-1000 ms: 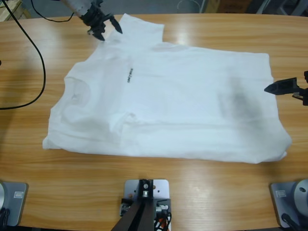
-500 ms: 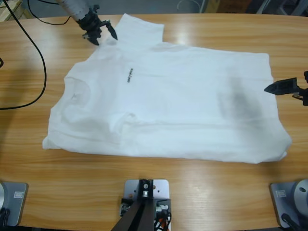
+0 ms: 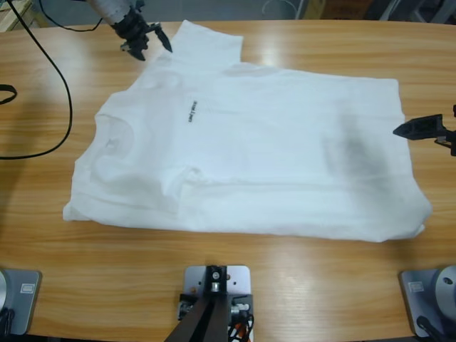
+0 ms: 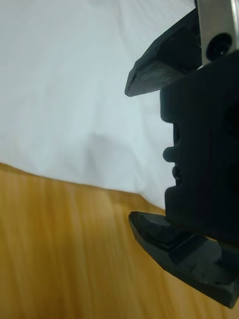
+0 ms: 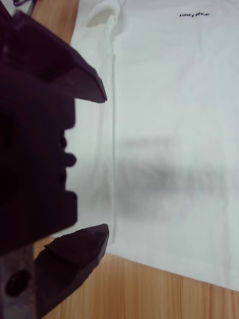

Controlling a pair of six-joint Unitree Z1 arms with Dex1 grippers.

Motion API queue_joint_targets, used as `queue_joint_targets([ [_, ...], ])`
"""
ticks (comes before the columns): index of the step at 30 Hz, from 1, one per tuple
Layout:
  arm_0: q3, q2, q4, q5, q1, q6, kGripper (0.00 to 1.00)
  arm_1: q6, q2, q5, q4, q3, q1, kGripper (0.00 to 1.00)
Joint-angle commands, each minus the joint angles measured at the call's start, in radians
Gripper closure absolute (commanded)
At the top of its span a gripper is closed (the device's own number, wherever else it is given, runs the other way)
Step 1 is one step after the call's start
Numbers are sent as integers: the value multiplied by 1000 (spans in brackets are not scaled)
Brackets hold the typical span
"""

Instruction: Fold clothes

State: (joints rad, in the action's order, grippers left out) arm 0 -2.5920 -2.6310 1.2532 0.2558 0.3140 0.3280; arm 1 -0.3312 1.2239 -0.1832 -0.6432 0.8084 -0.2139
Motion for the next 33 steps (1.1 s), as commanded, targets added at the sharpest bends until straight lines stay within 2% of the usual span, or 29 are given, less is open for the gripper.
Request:
queue_joint_targets([
  [1, -23, -92, 78, -4, 34, 8, 101, 14, -27, -7, 11, -32, -12, 0],
  [14, -29, -99, 100, -43, 22, 0, 101, 14, -30, -7, 11, -33, -12, 0],
  [33, -136, -137, 104, -36, 41, -24, 133, 14, -34, -6, 11, -34, -12, 0],
])
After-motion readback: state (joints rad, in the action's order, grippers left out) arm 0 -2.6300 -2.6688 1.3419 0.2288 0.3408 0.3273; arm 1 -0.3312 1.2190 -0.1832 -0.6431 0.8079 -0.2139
